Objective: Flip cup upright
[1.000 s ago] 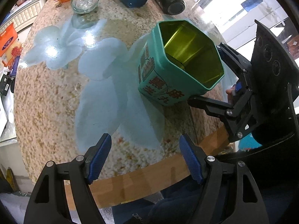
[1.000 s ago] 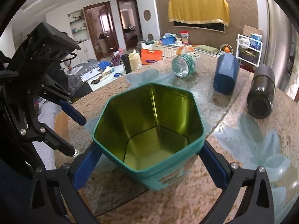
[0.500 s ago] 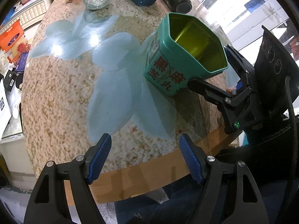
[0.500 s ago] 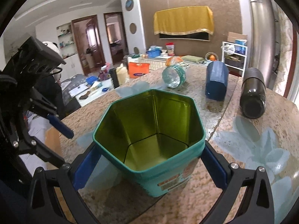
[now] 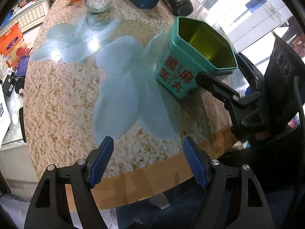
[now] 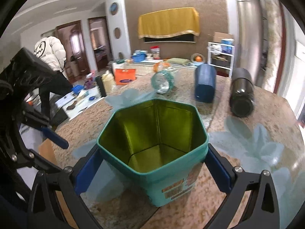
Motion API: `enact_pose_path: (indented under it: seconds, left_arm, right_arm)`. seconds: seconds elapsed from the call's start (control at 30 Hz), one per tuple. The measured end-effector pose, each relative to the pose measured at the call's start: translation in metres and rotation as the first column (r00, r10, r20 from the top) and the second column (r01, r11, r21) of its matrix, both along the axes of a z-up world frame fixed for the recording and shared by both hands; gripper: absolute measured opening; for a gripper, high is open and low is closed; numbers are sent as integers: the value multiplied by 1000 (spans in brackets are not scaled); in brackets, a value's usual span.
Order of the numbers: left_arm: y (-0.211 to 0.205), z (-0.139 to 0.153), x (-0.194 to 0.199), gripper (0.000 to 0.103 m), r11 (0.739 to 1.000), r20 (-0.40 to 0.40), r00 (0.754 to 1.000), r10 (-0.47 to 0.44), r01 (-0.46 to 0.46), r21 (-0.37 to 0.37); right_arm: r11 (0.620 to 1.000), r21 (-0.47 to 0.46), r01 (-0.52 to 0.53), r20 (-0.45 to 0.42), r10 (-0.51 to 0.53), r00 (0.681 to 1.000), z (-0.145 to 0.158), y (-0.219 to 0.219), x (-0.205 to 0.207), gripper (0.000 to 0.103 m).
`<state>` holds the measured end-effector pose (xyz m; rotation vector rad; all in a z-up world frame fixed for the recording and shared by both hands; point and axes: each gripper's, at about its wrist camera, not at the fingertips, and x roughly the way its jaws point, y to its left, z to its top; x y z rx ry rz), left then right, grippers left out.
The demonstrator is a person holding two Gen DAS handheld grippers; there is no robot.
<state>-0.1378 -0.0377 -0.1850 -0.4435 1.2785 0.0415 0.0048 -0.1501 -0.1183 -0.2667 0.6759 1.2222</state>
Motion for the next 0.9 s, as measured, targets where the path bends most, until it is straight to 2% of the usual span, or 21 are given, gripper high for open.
enact_pose_path:
  seconds: [0.2, 0.33, 0.43, 0.57, 0.9]
  left_arm:
    - [3, 4, -2, 78, 1000, 15, 1000, -12, 12, -7]
    - [7, 3, -4, 78, 1000, 14, 1000, 5, -5, -5]
    - [12, 2, -6, 78, 1000, 2, 1000, 23, -23, -2]
    - [17, -2, -7, 78, 1000, -22, 999, 24, -24, 8]
    - [36, -1, -7, 80, 999, -45, 998, 45, -45, 7]
  right_arm:
    - [986, -29, 166, -41, -167, 985, 4, -1, -3, 102]
    - [947, -96, 308, -75, -315, 946, 1, 3, -4, 102]
    - [921, -114, 373, -86, -384, 919, -1, 3, -6, 102]
    - [907, -133, 399, -77, -411, 908, -1, 7, -7, 103]
    - [915, -149, 374, -111, -391, 913, 14, -2, -14, 103]
